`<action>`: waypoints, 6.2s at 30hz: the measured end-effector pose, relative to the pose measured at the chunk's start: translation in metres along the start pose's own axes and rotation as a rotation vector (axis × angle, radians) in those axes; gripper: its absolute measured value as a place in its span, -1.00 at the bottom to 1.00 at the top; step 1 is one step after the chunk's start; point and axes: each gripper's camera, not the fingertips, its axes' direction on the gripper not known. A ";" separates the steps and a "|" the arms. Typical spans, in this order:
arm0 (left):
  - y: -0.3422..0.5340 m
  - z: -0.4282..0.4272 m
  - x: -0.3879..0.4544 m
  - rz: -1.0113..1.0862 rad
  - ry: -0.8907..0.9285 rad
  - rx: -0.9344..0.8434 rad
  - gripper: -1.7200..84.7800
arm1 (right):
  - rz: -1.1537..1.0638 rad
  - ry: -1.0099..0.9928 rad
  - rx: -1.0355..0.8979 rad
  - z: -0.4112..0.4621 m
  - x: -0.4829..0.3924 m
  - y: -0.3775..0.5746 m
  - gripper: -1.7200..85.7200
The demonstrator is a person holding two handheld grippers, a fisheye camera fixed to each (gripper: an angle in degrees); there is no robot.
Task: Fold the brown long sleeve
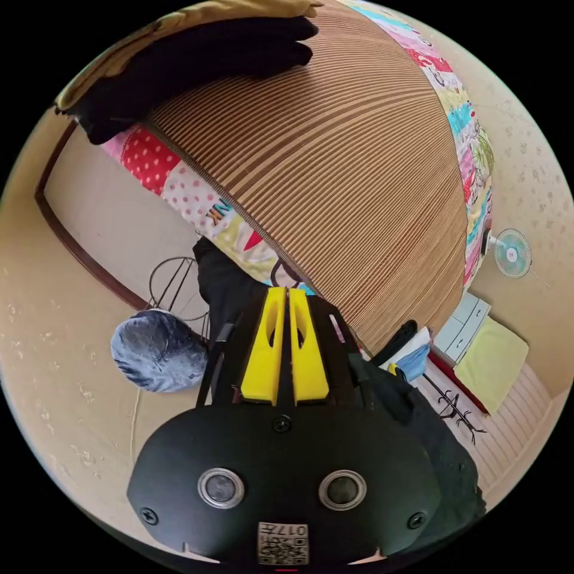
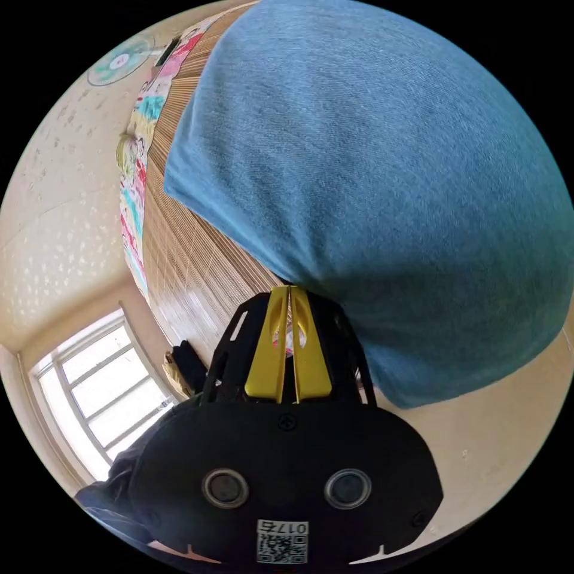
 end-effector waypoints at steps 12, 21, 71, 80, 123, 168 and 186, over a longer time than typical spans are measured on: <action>0.000 -0.028 0.089 0.074 -0.189 0.141 -0.97 | -0.187 0.351 -0.326 0.082 -0.089 0.001 -0.95; -0.044 -0.165 0.156 0.252 -0.359 0.543 -0.89 | 0.015 0.271 -0.264 0.112 -0.043 0.037 -0.95; 0.607 -0.101 0.206 2.233 1.023 -0.383 -0.91 | -1.542 -0.736 -0.453 0.347 -0.283 0.332 -0.72; 0.519 -0.044 0.206 1.629 0.676 -0.305 -0.92 | -1.357 -0.800 -0.003 0.322 -0.208 0.320 -0.89; 0.578 -0.191 0.183 1.908 1.206 0.519 -0.96 | -1.654 -0.583 -0.163 0.545 -0.202 0.438 -0.55; 0.026 -0.276 0.414 0.986 0.182 0.551 -0.74 | -0.835 0.208 0.592 0.312 -0.388 0.091 -0.85; -0.100 0.005 0.323 0.978 -0.398 -0.265 -0.76 | -0.691 0.709 -0.294 0.512 -0.188 -0.057 -0.89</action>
